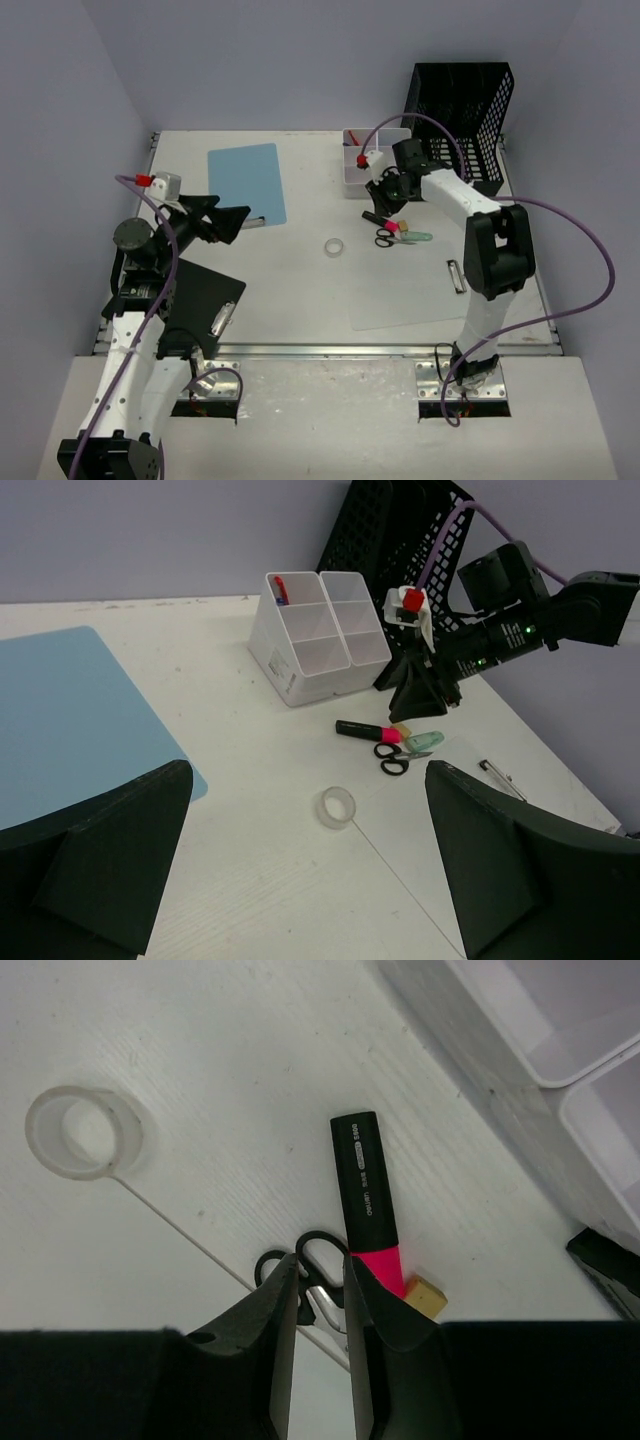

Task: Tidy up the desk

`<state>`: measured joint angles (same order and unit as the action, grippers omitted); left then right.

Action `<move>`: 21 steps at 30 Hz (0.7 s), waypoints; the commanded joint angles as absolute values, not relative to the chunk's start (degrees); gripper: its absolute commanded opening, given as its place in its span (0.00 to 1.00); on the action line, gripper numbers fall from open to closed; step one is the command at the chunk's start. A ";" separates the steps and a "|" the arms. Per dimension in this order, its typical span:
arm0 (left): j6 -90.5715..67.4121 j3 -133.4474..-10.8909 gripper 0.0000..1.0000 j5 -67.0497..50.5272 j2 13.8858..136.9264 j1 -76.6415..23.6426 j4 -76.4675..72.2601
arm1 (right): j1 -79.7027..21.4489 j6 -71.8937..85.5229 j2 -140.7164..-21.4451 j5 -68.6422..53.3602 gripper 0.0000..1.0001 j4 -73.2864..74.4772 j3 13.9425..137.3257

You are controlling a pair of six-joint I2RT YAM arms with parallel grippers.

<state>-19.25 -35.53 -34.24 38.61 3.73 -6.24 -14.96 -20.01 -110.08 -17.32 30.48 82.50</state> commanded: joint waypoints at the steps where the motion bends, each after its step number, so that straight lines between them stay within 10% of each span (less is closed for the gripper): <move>1: -17.58 -35.33 1.00 -35.59 37.88 3.87 -7.65 | -14.68 -21.18 -108.28 -16.52 0.26 27.43 81.21; 21: 7.94 -60.47 0.79 -45.96 79.19 -10.28 -7.89 | -11.43 -15.03 -97.46 -18.99 0.29 26.81 68.64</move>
